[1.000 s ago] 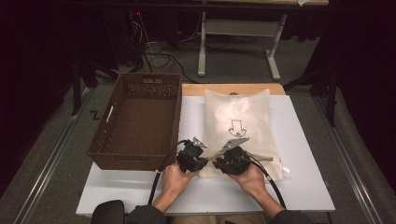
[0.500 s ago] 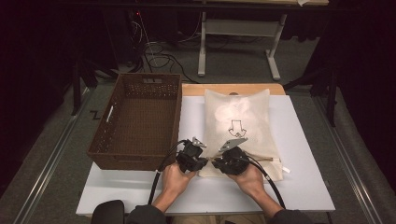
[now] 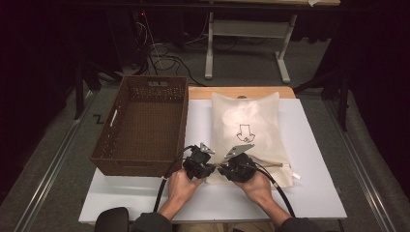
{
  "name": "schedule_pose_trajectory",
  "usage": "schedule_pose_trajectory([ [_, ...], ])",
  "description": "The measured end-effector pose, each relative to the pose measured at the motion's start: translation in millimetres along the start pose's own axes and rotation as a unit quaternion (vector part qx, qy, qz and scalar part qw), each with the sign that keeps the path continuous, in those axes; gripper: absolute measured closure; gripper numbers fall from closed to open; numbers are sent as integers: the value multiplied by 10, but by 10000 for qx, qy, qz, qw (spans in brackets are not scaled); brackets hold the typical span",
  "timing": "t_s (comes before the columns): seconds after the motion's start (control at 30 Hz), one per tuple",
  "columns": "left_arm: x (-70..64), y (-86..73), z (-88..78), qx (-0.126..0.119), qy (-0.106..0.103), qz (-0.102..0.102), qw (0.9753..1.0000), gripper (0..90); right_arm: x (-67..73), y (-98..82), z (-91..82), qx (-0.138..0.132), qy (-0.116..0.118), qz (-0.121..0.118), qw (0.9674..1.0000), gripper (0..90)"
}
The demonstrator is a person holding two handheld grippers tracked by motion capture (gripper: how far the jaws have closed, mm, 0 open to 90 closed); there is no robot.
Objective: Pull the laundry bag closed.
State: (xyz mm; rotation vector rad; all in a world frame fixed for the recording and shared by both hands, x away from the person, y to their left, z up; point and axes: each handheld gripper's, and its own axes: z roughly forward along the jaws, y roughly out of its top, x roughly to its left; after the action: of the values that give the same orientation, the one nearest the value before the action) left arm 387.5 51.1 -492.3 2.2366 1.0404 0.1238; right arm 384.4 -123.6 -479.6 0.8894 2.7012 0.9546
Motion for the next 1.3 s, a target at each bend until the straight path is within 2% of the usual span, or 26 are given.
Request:
schedule_pose_trajectory([
  [0.13, 1, -1, 0, -2, -10, 5, 10000, 857, -28, 0, -1, -22, -39, -11, 10000, 834],
  [0.2, 4, -2, 0, 1, -19, 2, 10000, 857, -23, 3, -1, -23, -57, 69, 10000, 842],
  [0.23, 8, -2, -1, 2, -18, 14, 10000, 857, -28, 0, 2, -38, -60, -7, 10000, 846],
  [0.47, -5, -19, 0, -67, 58, 95, 9999, 861, -33, -4, 0, 5, -77, -63, 10000, 872],
  [0.67, 8, -20, -5, -91, 29, 81, 9999, 868, -32, -8, -5, 14, -146, -73, 9999, 876],
  [0.83, -4, -23, -8, -136, 94, 61, 9998, 869, -54, -17, -19, 27, -184, -25, 9998, 877],
  [1.0, -1, -26, -18, -140, 134, 69, 9998, 870, -62, -26, -19, 19, -221, -107, 9997, 877],
  [1.13, 6, -36, -31, -178, 166, 12, 9997, 871, -91, -48, -47, 34, -257, -56, 9996, 877],
  [1.3, 10, -39, -31, -157, 174, 43, 9997, 871, -128, -70, -81, 80, -330, -115, 9994, 877],
])
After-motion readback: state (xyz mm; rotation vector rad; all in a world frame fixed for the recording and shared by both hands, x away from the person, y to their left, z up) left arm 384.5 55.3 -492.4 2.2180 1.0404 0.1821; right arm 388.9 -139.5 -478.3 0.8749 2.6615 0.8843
